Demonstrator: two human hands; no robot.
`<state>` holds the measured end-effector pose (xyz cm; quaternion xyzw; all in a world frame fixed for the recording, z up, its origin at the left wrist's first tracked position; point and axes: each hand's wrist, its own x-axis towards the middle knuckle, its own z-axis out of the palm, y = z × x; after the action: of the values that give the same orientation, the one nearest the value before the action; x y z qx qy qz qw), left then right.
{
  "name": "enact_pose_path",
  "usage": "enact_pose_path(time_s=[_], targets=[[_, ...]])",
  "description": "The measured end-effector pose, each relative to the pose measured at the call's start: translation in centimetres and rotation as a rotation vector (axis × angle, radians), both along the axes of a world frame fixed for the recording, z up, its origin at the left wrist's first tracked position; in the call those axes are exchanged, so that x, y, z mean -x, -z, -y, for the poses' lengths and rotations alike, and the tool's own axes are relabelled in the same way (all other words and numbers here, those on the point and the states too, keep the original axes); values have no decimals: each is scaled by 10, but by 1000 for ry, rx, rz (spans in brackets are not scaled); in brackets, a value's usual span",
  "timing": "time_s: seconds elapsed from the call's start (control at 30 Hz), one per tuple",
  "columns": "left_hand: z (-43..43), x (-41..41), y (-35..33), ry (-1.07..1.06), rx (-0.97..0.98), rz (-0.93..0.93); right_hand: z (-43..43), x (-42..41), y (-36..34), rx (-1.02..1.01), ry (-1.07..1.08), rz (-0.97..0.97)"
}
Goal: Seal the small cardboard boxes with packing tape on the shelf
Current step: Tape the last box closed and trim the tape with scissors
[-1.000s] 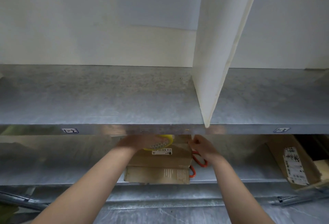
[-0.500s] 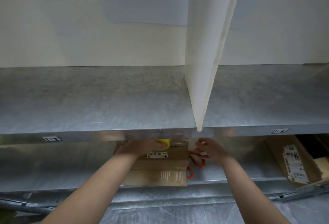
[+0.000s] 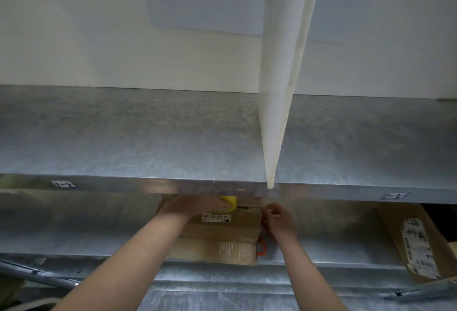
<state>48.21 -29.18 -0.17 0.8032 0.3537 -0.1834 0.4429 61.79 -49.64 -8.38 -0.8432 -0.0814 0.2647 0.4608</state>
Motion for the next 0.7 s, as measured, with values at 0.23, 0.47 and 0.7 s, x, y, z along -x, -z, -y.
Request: enact_pose_path(time_s=[0.23, 0.47, 0.7], targets=[[12, 6, -20, 138, -192, 170, 7, 42, -20, -92, -69, 269], [31, 5, -41, 206, -371, 268, 27, 42, -25, -242, -330, -26], [21, 37, -55, 130, -203, 439, 11, 46, -30, -114, -323, 147]])
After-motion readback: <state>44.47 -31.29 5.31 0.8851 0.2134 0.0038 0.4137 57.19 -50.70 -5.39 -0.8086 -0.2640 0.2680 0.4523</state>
